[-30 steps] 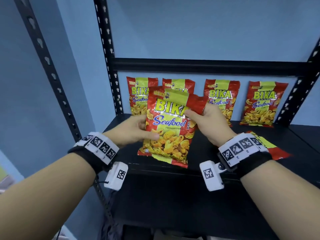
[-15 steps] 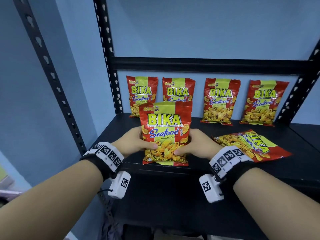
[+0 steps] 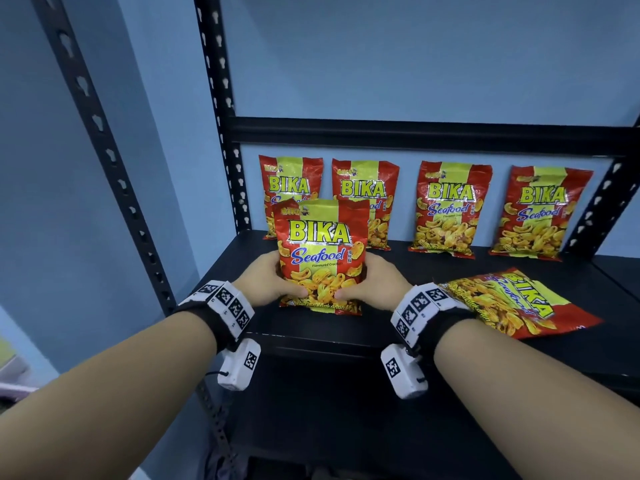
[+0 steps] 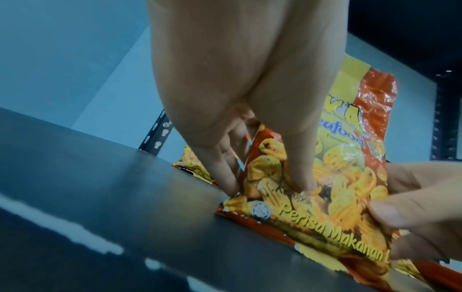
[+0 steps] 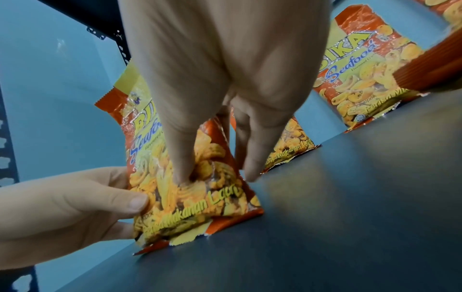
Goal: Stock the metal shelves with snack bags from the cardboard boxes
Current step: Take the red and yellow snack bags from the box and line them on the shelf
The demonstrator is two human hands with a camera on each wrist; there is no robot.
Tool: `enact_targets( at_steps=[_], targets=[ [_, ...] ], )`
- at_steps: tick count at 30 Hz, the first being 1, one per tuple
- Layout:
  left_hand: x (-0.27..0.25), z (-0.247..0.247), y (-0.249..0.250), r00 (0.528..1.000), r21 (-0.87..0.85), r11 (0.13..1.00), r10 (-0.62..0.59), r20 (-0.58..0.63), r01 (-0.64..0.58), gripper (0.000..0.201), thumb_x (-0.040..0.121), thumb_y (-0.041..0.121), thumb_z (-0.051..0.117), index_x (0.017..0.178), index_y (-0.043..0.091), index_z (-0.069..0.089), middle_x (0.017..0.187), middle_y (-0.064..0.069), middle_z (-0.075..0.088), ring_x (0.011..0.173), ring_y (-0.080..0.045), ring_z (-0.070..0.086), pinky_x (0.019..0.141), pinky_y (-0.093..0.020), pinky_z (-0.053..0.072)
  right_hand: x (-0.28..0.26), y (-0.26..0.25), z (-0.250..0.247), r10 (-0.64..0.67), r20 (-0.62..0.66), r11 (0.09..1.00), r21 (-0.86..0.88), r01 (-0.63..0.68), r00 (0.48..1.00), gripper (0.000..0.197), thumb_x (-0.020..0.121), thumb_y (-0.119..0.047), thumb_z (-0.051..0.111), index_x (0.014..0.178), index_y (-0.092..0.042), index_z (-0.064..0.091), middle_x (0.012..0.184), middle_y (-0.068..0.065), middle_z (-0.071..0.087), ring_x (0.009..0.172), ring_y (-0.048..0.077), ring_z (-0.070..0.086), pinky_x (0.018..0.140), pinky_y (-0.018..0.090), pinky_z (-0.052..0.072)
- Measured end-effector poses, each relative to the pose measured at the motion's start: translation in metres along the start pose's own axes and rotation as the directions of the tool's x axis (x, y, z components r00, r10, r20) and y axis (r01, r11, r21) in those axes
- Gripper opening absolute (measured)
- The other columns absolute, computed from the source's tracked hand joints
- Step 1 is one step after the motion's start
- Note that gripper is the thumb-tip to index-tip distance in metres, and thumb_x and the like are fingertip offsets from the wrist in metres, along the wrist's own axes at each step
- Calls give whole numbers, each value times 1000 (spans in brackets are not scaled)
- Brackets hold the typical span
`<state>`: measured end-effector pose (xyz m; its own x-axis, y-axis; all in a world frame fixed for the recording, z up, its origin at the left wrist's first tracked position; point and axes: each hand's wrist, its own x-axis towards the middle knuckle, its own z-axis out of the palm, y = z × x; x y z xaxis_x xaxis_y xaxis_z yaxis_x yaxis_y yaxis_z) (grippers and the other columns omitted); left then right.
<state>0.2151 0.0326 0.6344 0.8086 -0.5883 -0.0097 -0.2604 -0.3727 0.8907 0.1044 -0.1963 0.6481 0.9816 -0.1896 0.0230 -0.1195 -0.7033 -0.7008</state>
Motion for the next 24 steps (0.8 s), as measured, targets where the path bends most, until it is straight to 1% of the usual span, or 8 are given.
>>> enact_targets(
  at_steps=[4,8,11,13,16,18,21,24],
  targets=[
    [17,-22,-10,983,16,992,-125,-135,128,80,63,19,98,124,11,47,111,-6,73,100,-20,73,90,-41,60,9,1,-5,185,171,951,-279,-133,968,114,64,-54,92,157,-20,35,156,0,46,139,24,49,110,39,45],
    [46,-44,-29,954,39,979,-183,-236,198,121,38,47,103,134,6,42,131,-16,64,111,-28,67,97,-49,56,10,6,-1,256,235,888,-440,-132,938,114,70,-58,89,161,-20,31,163,-1,38,145,23,42,117,39,39],
    [59,-51,-25,934,47,979,-174,-311,198,107,64,28,98,149,5,38,148,-16,52,129,-34,56,107,-43,48,9,7,1,270,236,874,-466,-135,934,107,73,-58,86,160,-22,34,163,-2,35,146,22,40,117,38,38],
    [71,-56,-26,924,80,980,-141,-355,180,79,75,17,91,139,6,48,132,-8,59,122,-30,60,93,-30,50,8,8,0,276,233,877,-459,-144,933,106,74,-58,85,160,-23,33,163,-3,34,147,22,39,116,37,38],
    [84,-59,-23,919,100,986,-85,-385,133,56,80,10,87,116,17,44,95,8,53,83,-14,56,60,-14,40,8,11,-1,276,237,881,-450,-146,932,106,75,-57,85,161,-24,32,165,-1,32,147,23,38,116,36,38],
    [94,-63,-26,911,95,988,-75,-405,124,58,79,10,87,117,16,43,88,7,51,72,-9,53,54,-17,41,7,12,-1,290,243,878,-453,-156,926,105,77,-56,84,161,-26,30,167,2,26,150,25,34,116,36,36],
    [112,-67,-33,903,80,989,-78,-422,123,63,76,11,90,119,17,44,93,-3,61,70,-17,61,59,-28,52,8,13,0,309,240,876,-448,-177,920,106,76,-56,85,161,-29,28,171,5,15,152,28,31,118,38,34],
    [128,-67,-36,885,67,992,-68,-460,111,63,77,10,89,118,18,42,86,2,62,66,-13,60,55,-25,47,10,13,1,324,244,877,-440,-193,914,107,75,-56,86,161,-31,28,172,5,10,153,28,28,119,39,33]
  ],
)
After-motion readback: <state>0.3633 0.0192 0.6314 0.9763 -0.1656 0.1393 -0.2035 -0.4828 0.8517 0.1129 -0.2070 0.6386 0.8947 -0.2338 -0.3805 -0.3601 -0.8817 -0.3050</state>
